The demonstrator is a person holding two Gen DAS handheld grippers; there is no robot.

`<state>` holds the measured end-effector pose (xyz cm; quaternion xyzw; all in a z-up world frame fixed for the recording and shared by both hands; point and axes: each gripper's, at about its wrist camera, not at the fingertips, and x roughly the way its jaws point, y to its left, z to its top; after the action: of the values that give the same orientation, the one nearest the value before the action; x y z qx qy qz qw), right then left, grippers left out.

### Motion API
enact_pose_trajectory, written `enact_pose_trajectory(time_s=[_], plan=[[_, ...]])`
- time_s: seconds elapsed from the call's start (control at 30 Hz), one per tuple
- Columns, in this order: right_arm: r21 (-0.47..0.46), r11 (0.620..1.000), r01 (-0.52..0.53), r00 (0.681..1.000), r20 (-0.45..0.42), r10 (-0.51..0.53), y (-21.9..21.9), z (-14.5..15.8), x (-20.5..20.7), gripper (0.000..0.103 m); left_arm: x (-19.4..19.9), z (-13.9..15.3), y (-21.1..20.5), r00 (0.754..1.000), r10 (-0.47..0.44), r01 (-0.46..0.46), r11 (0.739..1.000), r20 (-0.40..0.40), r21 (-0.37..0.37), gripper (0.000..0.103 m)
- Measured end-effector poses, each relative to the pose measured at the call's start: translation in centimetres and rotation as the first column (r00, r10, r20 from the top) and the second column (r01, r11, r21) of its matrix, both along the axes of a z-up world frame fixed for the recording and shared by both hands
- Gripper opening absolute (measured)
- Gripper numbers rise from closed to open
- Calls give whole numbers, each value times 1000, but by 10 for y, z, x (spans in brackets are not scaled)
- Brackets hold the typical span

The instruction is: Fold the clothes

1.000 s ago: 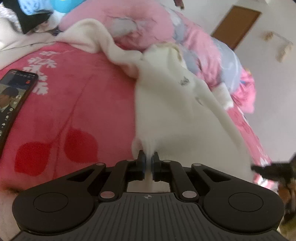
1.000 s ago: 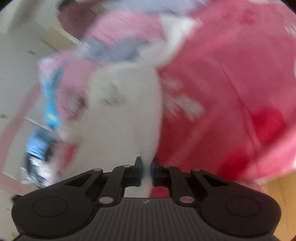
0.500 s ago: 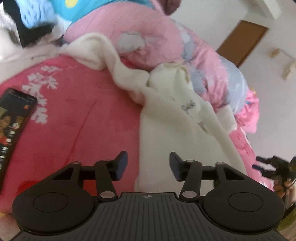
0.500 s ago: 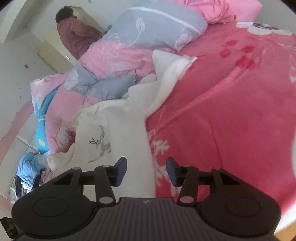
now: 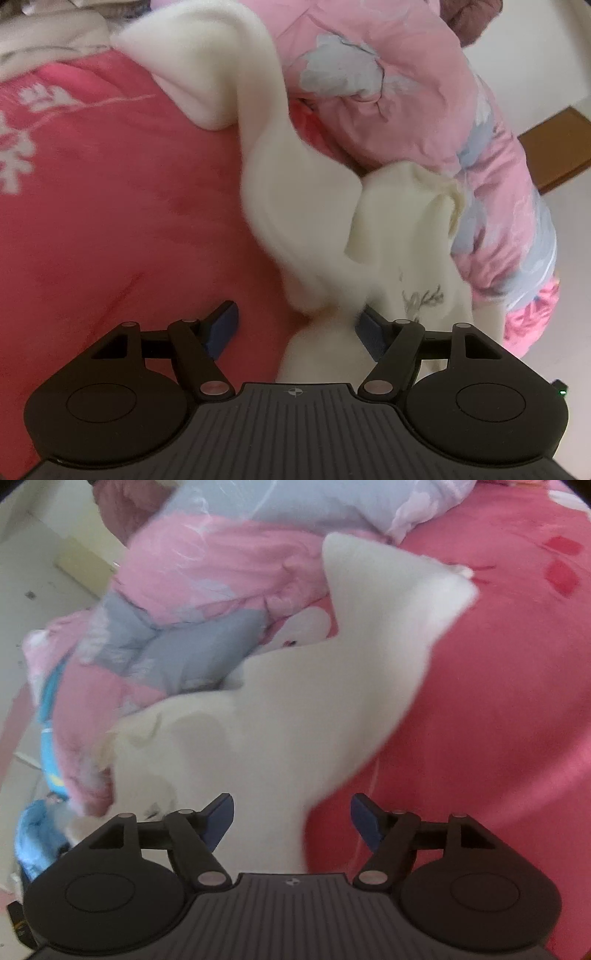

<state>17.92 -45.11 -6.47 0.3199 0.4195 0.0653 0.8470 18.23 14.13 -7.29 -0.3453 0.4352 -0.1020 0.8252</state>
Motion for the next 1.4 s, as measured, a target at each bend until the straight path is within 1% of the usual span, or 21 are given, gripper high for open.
enact_pose_trajectory(time_s=[0.2, 0.27, 0.37, 0.43, 0.5, 0.57, 0.6, 0.67, 0.7, 0.73, 0.77, 0.8, 0.83, 0.9, 0.97, 1.03, 1.23, 1.27, 1.3, 1.33, 1.4], plan=[[-57, 996, -70, 998, -5, 70, 19, -6, 41, 74, 5, 4, -7, 1000, -3, 3, 1000, 27, 14, 65], [-51, 995, -85, 996, -6, 84, 22, -4, 46, 74, 0, 7, -2, 1000, -10, 10, 1000, 23, -21, 66], [-13, 994, -113, 994, 7, 113, 20, 0, 43, 74, -10, 10, 1, 998, -36, 39, 998, 51, -58, 71], [36, 988, -150, 989, 20, 150, 21, -1, 42, 74, -10, 9, -1, 998, -52, 54, 997, 33, -61, 90], [58, 982, -179, 984, 24, 178, 25, -3, 45, 75, -4, 6, -7, 999, -38, 38, 999, 11, -28, 93], [26, 983, -184, 983, 9, 184, 34, -7, 51, 76, 5, 4, -14, 1000, -22, 22, 1000, 18, 15, 93], [14, 983, -185, 983, 7, 185, 39, -9, 54, 79, 9, 4, -18, 1000, -15, 14, 999, 27, 38, 90], [-14, 984, -179, 984, 18, 179, 47, -9, 57, 79, 17, 4, -25, 999, -6, 3, 996, 36, 85, 72], [-37, 984, -174, 984, 25, 175, 52, -8, 58, 75, 20, 4, -28, 999, -7, 3, 995, 41, 104, 55], [-67, 984, -165, 985, 30, 167, 55, -7, 57, 62, 23, 5, -31, 999, -8, 2, 992, 46, 124, 43], [-96, 983, -153, 987, 34, 157, 56, -6, 56, 51, 26, 5, -35, 999, -8, 0, 990, 51, 141, 39], [-126, 982, -142, 988, 39, 148, 58, -5, 55, 28, 27, 7, -36, 998, -2, -6, 989, 55, 146, 30], [-155, 979, -130, 989, 44, 138, 60, -5, 54, 26, 29, 9, -37, 998, 4, -13, 989, 61, 151, 26], [-159, 984, -85, 989, 107, 103, 54, 2, 46, 24, 27, 18, -34, 995, 24, -40, 987, 102, 156, 23], [-141, 990, -19, 976, 211, 49, 41, 14, 35, 23, 32, 22, -32, 990, 35, -57, 986, 140, 159, 22], [-110, 993, 48, 951, 308, -12, 25, 26, 26, 22, 37, 27, -30, 983, 45, -74, 984, 178, 162, 22], [-10, 990, 138, 870, 479, -116, -8, 34, 26, 22, 51, 41, -24, 954, 75, -127, 978, 290, 166, 22], [-10, 989, 147, 873, 472, -124, -9, 29, 32, 22, 54, 42, -24, 949, 75, -133, 976, 307, 173, 23], [-17, 988, 155, 884, 448, -131, -9, 22, 40, 22, 59, 40, -30, 948, 49, -122, 968, 314, 219, 23], [-24, 986, 163, 895, 424, -137, -9, 14, 48, 22, 64, 36, -35, 952, 25, -108, 961, 305, 256, 25], [-39, 983, 178, 915, 374, -151, -9, -2, 63, 23, 73, 24, -38, 968, 2, -75, 956, 251, 283, 30]])
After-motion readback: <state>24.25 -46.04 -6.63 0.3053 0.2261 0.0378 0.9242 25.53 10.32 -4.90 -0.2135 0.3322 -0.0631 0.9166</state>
